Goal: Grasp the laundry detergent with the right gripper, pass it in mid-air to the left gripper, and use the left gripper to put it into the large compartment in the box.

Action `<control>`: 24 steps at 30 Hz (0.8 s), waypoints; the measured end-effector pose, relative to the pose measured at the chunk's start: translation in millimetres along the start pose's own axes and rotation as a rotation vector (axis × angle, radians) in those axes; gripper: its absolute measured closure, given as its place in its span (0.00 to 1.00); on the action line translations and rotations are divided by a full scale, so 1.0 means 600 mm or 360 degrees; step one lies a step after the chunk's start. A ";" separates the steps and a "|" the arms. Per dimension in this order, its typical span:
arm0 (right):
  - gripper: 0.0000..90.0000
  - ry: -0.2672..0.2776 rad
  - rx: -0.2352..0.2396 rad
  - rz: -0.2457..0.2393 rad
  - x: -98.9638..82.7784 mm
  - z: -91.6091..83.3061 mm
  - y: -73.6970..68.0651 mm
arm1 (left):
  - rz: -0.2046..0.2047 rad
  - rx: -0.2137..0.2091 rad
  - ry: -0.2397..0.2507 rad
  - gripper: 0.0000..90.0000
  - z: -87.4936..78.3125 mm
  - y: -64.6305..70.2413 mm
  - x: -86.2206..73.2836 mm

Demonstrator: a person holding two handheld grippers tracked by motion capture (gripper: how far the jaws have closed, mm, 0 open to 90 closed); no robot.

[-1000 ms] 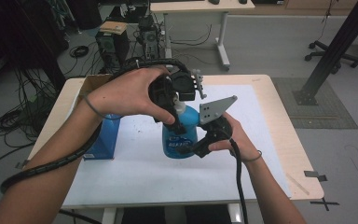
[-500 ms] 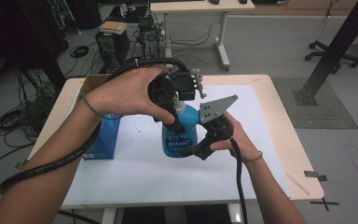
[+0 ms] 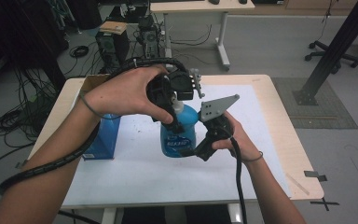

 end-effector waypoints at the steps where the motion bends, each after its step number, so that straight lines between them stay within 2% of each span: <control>1: 0.02 -0.0005 0.0000 0.0013 -0.001 0.000 0.001 | 0.0000 0.0000 0.0000 0.42 0.000 0.000 0.000; 10: 0.02 -0.0015 -0.0008 0.0015 0.001 -0.003 0.002 | -0.0008 0.0005 0.0004 0.42 0.000 0.000 -0.003; 13: 0.02 -0.0041 -0.0008 0.0033 0.000 -0.006 0.003 | -0.0010 0.0006 0.0010 0.42 -0.001 -0.001 -0.004; 14: 0.02 -0.0073 -0.0004 0.0042 -0.001 -0.009 0.002 | -0.0014 0.0009 0.0017 0.42 -0.001 -0.001 -0.004; 16: 0.02 -0.0073 -0.0004 0.0042 -0.001 -0.009 0.002 | -0.0016 0.0012 0.0023 0.42 -0.003 -0.001 -0.004; 17: 0.02 -0.0125 -0.0008 0.0053 -0.004 -0.013 0.002 | -0.0022 0.0016 0.0030 0.42 -0.006 -0.001 -0.005; 18: 0.02 -0.0125 -0.0008 0.0053 -0.004 -0.013 0.002 | -0.0022 0.0016 0.0030 0.42 -0.006 -0.001 -0.005; 19: 0.02 -0.0181 -0.0007 0.0065 -0.008 -0.019 0.003 | -0.0024 0.0017 0.0028 0.42 -0.007 -0.001 -0.006; 23: 0.02 -0.0230 -0.0005 0.0077 -0.012 -0.026 0.005 | -0.0028 0.0019 0.0018 0.42 -0.008 -0.001 -0.008; 24: 0.02 -0.0283 -0.0009 0.0076 -0.017 -0.033 0.006 | -0.0033 0.0021 0.0006 0.42 -0.008 -0.002 -0.010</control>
Point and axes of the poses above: each handheld gripper's, and its own axes: z roughly forward along the jaws, x roughly out of its top, y roughly to its right, the point moved 9 cm from there along z, roughly forward along the jaws, and after that the axes turned 10 degrees about -x, right-handed, at the moved point
